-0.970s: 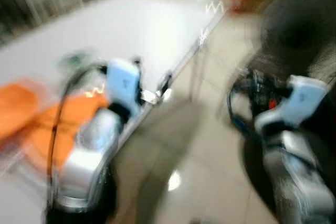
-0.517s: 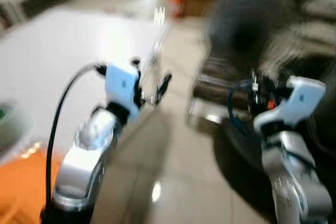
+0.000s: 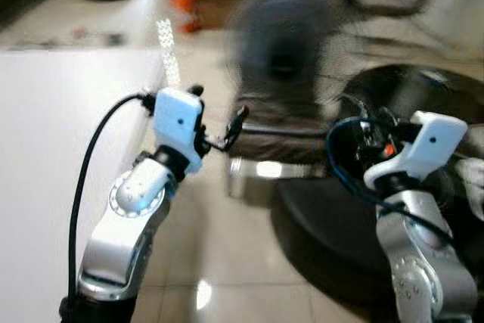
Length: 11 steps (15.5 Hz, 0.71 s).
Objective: Setting the table
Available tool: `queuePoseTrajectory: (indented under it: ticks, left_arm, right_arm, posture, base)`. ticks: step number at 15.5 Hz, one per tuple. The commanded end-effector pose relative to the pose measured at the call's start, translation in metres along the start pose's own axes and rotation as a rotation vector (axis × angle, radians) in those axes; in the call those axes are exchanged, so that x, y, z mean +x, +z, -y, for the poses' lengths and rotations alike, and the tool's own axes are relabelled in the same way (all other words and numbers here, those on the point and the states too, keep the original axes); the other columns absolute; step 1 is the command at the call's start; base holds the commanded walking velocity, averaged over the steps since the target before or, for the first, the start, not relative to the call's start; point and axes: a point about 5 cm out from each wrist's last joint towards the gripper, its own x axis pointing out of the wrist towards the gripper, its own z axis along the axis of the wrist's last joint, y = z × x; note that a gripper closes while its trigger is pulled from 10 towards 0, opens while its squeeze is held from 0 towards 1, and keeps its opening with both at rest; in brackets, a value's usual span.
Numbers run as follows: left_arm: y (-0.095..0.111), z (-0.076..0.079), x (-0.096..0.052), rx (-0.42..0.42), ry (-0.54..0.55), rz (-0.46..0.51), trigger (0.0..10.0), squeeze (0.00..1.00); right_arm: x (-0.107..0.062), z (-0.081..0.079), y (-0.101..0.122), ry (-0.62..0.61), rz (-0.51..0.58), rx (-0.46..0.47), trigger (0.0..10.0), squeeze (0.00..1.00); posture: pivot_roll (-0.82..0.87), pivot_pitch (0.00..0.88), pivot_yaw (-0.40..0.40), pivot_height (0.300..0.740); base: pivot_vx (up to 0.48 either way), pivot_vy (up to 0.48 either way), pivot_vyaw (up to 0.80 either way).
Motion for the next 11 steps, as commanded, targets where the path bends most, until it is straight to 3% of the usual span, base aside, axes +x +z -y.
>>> queuePoseTrajectory:
  ticks: [1, 2, 4, 6, 9, 11]
  left_arm:
    - [-0.01, 0.002, 0.002, 0.005, 0.0, -0.054, 10.0, 0.0]
    - [-0.028, -0.011, 0.005, 0.012, 0.046, -0.128, 10.0, 0.0]
    - [-0.047, -0.028, 0.006, -0.003, 0.109, -0.21, 10.0, 0.0]
    - [-0.084, -0.051, -0.002, -0.025, 0.197, -0.367, 10.0, 0.0]
    - [-0.119, -0.059, -0.015, -0.009, 0.235, -0.489, 10.0, 0.0]
    - [-0.163, -0.059, -0.043, -0.052, 0.285, -0.651, 10.0, 0.0]
  right_arm:
    - [0.005, 0.006, -0.019, 0.014, -0.134, -0.011, 10.0, 0.0]
    - [0.019, 0.017, -0.059, 0.061, -0.353, -0.125, 10.0, 0.0]
    - [0.031, 0.03, -0.085, 0.017, -0.437, -0.094, 10.0, 0.0]
    - [0.039, 0.025, -0.122, 0.097, -0.572, -0.105, 10.0, 0.0]
    - [0.037, 0.025, -0.149, 0.117, -0.673, -0.158, 10.0, 0.0]
    - [0.033, 0.02, -0.17, 0.158, -0.746, -0.211, 10.0, 0.0]
  posture:
    - [-0.04, 0.0, 0.024, 0.74]
    - [-0.04, 0.0, 0.032, 0.74]
    - [-0.03, 0.0, 0.029, 0.74]
    - [-0.03, 0.0, 0.016, 0.74]
    - [-0.01, 0.0, -0.009, 0.74]
    - [0.03, 0.0, -0.046, 0.74]
  base:
    - [0.431, 0.0, 0.0]
    - [0.435, 0.0, 0.0]
    - [0.439, 0.0, 0.0]
    - [0.399, 0.0, 0.0]
    - [0.398, 0.0, 0.0]
    - [0.399, 0.0, 0.0]
